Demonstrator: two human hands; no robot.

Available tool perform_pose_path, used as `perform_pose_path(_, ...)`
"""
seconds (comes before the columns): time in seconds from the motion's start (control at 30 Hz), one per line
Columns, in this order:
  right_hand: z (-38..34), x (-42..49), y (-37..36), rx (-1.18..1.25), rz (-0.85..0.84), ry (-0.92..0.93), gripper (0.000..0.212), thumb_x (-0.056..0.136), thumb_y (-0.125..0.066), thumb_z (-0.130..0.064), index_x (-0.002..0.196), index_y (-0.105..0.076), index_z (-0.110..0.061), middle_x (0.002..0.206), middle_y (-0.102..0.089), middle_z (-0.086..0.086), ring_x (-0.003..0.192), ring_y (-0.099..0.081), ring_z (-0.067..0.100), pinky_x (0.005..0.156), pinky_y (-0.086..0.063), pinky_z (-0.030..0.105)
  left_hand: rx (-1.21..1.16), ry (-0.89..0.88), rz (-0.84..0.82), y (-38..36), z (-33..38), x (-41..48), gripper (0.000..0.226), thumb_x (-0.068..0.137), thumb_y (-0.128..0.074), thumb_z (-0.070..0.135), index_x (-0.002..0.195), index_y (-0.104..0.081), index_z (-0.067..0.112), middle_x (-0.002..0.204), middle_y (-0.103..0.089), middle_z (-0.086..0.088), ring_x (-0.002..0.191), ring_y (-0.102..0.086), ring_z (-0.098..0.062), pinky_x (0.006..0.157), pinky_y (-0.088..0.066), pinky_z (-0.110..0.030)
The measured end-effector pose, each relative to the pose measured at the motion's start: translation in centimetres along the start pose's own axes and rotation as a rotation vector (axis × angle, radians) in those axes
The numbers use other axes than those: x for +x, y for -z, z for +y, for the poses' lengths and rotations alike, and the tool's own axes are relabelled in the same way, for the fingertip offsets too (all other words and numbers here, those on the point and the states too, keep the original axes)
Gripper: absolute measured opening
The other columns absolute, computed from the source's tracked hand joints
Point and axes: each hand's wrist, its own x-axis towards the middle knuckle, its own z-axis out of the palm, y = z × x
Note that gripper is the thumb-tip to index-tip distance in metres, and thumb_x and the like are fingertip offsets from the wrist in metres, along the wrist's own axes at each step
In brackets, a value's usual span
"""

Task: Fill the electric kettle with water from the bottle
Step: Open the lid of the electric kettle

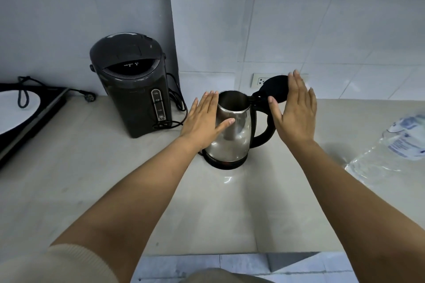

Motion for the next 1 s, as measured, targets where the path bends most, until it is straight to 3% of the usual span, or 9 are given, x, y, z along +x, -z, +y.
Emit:
perform_pose_path(0.1, 0.5, -0.7, 0.1, 0.110, 0.025, -0.094, 0.075, 0.094, -0.040, -0.053, 0.152, -0.013, -0.014, 0.160, -0.015, 0.002, 0.146, -0.014, 0.012, 0.120, -0.006, 0.036, -0.006, 0.006, 0.009, -0.2, -0.1, 0.0, 0.085, 0.095, -0.029, 0.064, 0.155, 0.001, 0.012, 0.163, -0.001, -0.002, 0.149, 0.007, -0.011, 0.121, 0.006, -0.032)
perform_pose_path(0.2, 1.5, -2.2, -0.5, 0.290, -0.003, -0.228, 0.077, 0.093, -0.042, -0.055, 0.151, -0.013, -0.013, 0.159, -0.017, 0.005, 0.146, -0.016, 0.016, 0.119, -0.017, 0.041, -0.006, 0.011, 0.013, -0.3, 0.1, 0.1, 0.085, 0.095, -0.029, 0.064, 0.156, 0.001, 0.012, 0.163, -0.001, -0.002, 0.149, 0.007, -0.011, 0.121, 0.005, -0.032)
perform_pose_path(0.3, 2.1, -3.6, -1.5, 0.358, -0.127, -0.313, 0.075, 0.091, -0.045, -0.053, 0.150, -0.016, -0.017, 0.155, -0.026, 0.004, 0.142, -0.027, 0.019, 0.114, -0.029, 0.045, -0.004, 0.022, 0.017, -0.5, 0.1, 0.0, 0.085, 0.095, -0.029, 0.064, 0.155, 0.001, 0.012, 0.163, -0.001, -0.003, 0.149, 0.006, -0.011, 0.121, 0.004, -0.032)
perform_pose_path(0.4, 1.6, -3.4, -2.4, 0.327, -0.256, -0.288, 0.067, 0.093, -0.049, -0.041, 0.149, -0.021, -0.016, 0.150, -0.035, 0.004, 0.137, -0.035, 0.022, 0.110, -0.033, 0.040, 0.000, 0.027, 0.024, -0.5, 0.1, 0.0, 0.085, 0.095, -0.029, 0.064, 0.155, 0.002, 0.012, 0.163, -0.001, -0.002, 0.149, 0.007, -0.011, 0.121, 0.005, -0.032)
perform_pose_path(0.57, 0.5, -1.8, -3.7, 0.295, -0.311, -0.364, 0.034, 0.095, -0.048, -0.028, 0.126, -0.043, -0.015, 0.114, -0.061, 0.010, 0.103, -0.058, 0.033, 0.076, -0.041, 0.036, -0.002, 0.028, 0.025, -0.6, 0.2, 0.0, 0.086, 0.095, -0.029, 0.064, 0.155, 0.002, 0.013, 0.163, 0.000, -0.001, 0.149, 0.008, -0.011, 0.121, 0.005, -0.032)
perform_pose_path(0.73, 0.4, -1.6, -4.3, 0.236, -0.295, -0.400, 0.026, 0.096, -0.047, -0.028, 0.116, -0.045, -0.013, 0.097, -0.064, 0.012, 0.091, -0.059, 0.035, 0.071, -0.039, 0.037, -0.016, 0.033, 0.034, -0.8, 0.2, -0.2, 0.084, 0.095, -0.027, 0.064, 0.155, 0.002, 0.013, 0.163, -0.001, -0.002, 0.149, 0.008, -0.011, 0.121, 0.005, -0.032)
perform_pose_path(1.0, -0.4, -1.4, -1.7, 0.282, -0.123, -0.450, 0.027, 0.096, -0.046, -0.032, 0.119, -0.047, -0.019, 0.102, -0.067, 0.007, 0.094, -0.060, 0.032, 0.075, -0.041, 0.036, -0.040, -0.065, 0.144, 1.5, 1.5, 0.4, 0.082, 0.097, -0.030, 0.060, 0.155, 0.001, 0.011, 0.163, 0.000, -0.003, 0.149, 0.008, -0.013, 0.121, 0.007, -0.032)
